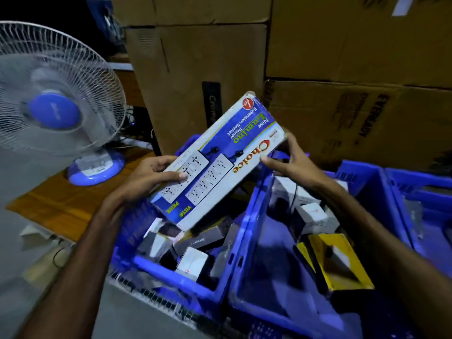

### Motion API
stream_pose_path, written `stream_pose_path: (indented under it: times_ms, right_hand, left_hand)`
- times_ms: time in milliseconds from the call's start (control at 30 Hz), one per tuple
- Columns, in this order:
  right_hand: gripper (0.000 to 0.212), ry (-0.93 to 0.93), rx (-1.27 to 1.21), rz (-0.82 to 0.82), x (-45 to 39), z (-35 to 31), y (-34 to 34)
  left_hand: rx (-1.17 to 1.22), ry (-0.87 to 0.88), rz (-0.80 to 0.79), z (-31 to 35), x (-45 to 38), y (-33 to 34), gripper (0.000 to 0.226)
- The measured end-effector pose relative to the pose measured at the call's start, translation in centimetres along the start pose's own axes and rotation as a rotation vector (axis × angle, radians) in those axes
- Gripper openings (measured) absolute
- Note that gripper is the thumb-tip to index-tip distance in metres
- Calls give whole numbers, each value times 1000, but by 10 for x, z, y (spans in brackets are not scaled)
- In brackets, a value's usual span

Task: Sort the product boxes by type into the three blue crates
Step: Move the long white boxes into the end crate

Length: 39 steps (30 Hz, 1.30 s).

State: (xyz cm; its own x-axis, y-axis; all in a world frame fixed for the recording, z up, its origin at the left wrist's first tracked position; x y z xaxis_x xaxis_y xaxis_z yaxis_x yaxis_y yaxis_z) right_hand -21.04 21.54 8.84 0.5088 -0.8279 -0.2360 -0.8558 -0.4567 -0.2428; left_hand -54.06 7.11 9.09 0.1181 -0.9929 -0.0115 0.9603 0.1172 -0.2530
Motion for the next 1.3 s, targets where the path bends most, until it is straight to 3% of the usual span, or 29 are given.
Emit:
stream_pose_path:
  times_ms: [200,300,367,467,667,867,1000,1133,1300]
  right_hand:
    - [124,69,-322,343,67,-15,18]
    - [136,154,-332,459,111,-19,30]
    - [121,138,-366,513,143,-20,40]
    - [96,125,-294,616,189,-21,29]
    - [93,243,-189,667,257,-28,-70]
    - [86,265,166,824,318,-43,-186]
    - [102,389,621,768,349,-41,-259]
    - [105,524,854,669,353,-6,-293]
    - [83,658,996,660,331,25,-308]
  left_hand:
    - [271,-232,-165,13,19,58,88]
    - [441,-269,-187,27,32,120,55]
    - [605,-292,-218,39,46,168,40]
    - [752,-325,-296,44,70,230,41]
    - [895,-283,-335,48,100,338,53]
    - [513,-221,-269,45,102,395,10]
    - [441,-175,-245,43,106,424,13]
    - [401,-159,-234,40,110,453,17]
    - [327,-80,-155,43,110,482,19]
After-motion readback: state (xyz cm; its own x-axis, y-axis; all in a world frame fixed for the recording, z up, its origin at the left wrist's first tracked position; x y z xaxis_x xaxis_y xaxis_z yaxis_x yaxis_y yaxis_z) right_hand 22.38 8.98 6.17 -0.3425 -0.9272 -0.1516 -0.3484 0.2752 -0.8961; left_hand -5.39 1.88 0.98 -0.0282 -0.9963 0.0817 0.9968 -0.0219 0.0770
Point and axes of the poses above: each hand's wrist, its own x-axis away from the middle knuckle, its own y-axis out of the palm, z = x × y, the point moved 1 cm from there along -x, towards the middle knuckle, and after that the axes turned 1 degree about -y, right-handed, at the moved point
